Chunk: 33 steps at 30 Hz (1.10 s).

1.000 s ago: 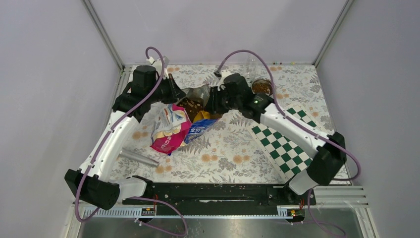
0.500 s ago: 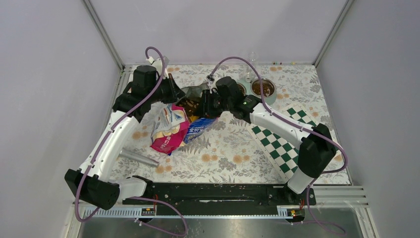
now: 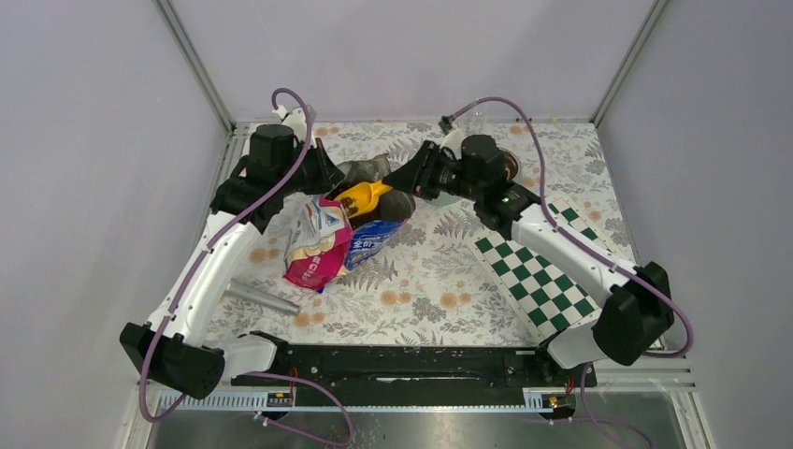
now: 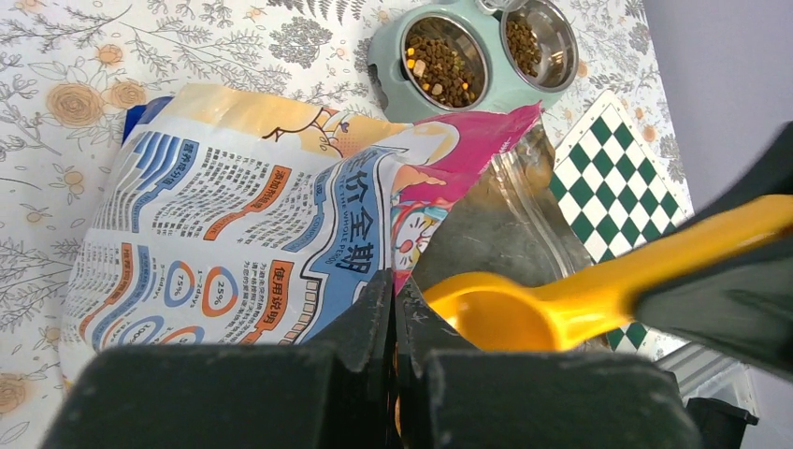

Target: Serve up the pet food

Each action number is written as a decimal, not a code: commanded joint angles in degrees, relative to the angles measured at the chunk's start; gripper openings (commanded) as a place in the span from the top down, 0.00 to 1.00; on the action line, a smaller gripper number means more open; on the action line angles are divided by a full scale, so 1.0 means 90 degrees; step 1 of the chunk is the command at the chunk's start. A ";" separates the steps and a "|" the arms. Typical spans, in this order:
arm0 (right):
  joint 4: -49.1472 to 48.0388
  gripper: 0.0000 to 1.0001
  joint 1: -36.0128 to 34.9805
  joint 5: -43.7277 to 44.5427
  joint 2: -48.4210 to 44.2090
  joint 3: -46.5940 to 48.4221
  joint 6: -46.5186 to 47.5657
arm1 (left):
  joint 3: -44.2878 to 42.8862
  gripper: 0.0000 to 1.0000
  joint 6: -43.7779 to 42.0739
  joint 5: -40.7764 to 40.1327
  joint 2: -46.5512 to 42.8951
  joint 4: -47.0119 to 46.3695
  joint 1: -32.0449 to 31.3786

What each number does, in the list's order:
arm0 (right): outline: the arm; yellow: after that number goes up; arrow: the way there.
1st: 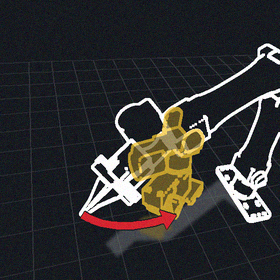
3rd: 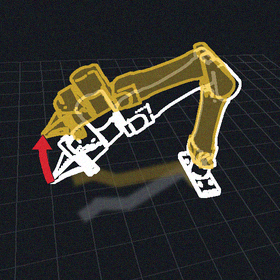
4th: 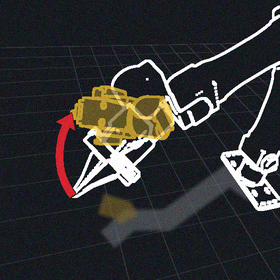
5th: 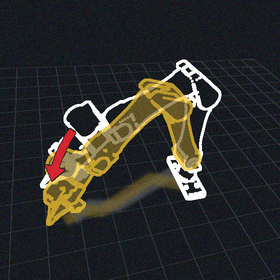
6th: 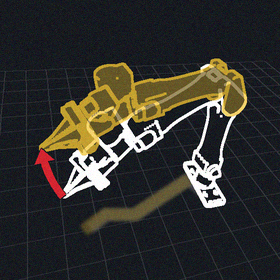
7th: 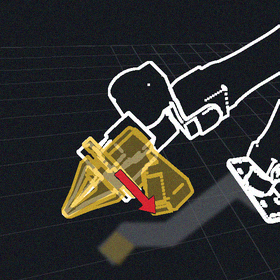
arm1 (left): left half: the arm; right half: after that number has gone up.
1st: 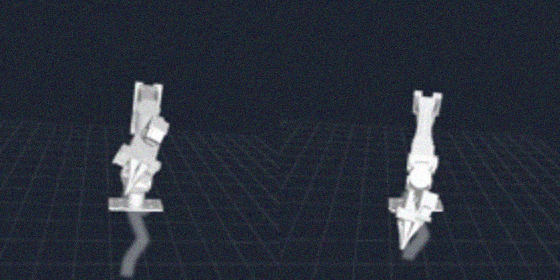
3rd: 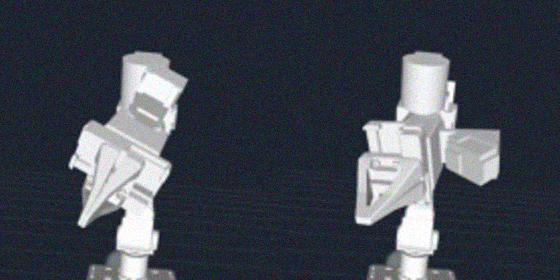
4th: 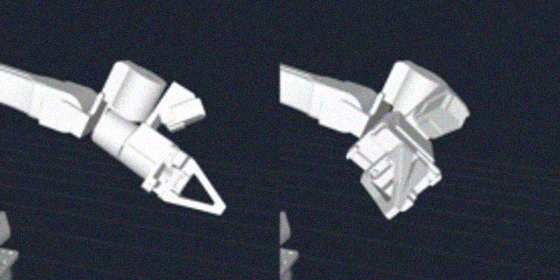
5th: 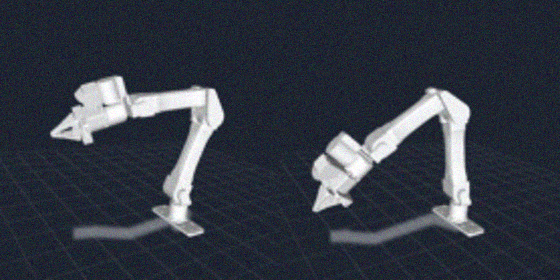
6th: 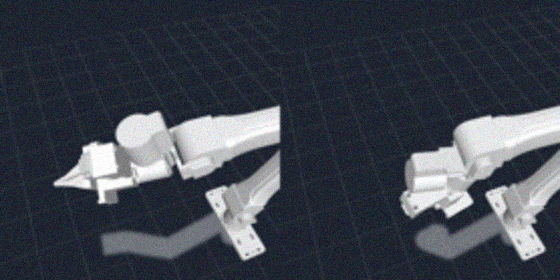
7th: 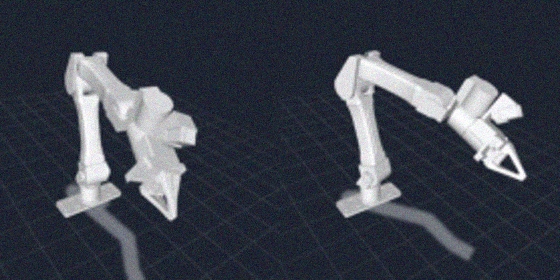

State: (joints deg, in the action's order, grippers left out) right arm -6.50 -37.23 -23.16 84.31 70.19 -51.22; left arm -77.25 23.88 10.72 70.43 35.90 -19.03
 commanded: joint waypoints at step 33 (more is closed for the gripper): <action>-0.2230 1.00 0.1334 -0.0702 -0.1447 -0.1019 -0.2005 | 0.0081 1.00 0.0031 -0.0771 -0.0400 -0.0185 0.0478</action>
State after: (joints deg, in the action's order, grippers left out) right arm -16.01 -26.63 -27.40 72.66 63.18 -59.64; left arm -77.21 23.81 6.11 69.04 36.03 -16.34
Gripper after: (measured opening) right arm 0.342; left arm 0.010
